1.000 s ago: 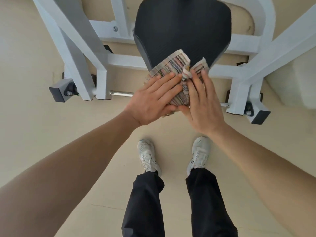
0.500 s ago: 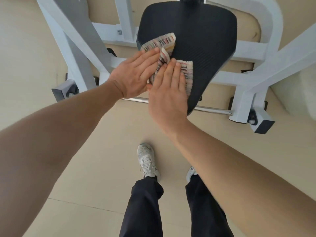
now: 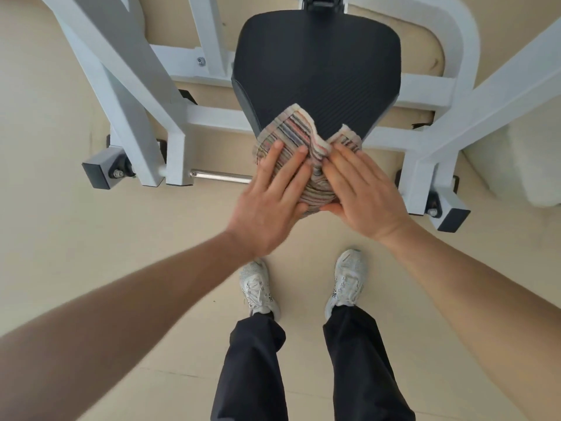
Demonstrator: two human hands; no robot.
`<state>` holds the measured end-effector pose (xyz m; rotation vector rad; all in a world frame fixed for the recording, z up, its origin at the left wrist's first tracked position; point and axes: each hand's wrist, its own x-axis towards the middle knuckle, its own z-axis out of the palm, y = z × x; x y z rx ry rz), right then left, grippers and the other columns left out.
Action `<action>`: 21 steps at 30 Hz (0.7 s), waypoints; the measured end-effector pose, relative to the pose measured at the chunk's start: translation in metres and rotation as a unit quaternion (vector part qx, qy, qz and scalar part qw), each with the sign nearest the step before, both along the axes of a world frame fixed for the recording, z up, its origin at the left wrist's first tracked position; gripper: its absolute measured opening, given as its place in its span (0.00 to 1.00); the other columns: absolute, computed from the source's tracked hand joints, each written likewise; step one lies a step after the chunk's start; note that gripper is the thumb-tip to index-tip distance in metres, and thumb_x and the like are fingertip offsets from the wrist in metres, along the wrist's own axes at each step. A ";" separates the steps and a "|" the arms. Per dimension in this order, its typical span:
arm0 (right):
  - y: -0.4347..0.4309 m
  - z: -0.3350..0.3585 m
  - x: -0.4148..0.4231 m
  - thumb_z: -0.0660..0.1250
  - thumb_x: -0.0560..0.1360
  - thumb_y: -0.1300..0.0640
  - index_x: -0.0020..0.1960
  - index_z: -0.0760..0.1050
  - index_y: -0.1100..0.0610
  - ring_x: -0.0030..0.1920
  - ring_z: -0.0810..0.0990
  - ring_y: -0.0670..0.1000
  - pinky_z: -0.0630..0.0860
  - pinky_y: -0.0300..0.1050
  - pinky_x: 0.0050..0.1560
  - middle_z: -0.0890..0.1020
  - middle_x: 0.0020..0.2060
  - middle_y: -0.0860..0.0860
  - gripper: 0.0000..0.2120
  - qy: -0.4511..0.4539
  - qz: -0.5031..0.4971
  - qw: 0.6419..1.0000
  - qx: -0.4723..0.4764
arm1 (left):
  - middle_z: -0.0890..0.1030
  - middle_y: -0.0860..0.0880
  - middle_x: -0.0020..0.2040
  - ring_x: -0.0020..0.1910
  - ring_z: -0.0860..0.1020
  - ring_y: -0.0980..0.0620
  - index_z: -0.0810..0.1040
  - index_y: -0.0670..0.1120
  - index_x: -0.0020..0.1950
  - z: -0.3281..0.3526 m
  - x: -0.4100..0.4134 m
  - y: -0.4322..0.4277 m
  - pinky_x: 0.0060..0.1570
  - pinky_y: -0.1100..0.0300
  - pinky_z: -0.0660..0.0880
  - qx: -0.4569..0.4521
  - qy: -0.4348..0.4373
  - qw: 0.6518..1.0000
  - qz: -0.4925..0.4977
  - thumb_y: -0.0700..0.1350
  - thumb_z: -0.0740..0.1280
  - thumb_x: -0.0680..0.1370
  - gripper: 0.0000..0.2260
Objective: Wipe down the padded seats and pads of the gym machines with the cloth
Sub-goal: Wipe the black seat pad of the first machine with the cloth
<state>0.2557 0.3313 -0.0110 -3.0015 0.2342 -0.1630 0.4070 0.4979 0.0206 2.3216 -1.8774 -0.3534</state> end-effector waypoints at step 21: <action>0.043 0.022 0.084 0.50 0.82 0.46 0.80 0.52 0.53 0.72 0.71 0.53 0.67 0.51 0.74 0.69 0.74 0.53 0.28 -0.146 -0.528 0.628 0.552 | 0.49 0.47 0.83 0.82 0.46 0.46 0.50 0.44 0.82 0.003 0.041 -0.077 0.78 0.52 0.39 0.070 0.092 0.982 0.150 0.53 0.46 0.85 0.27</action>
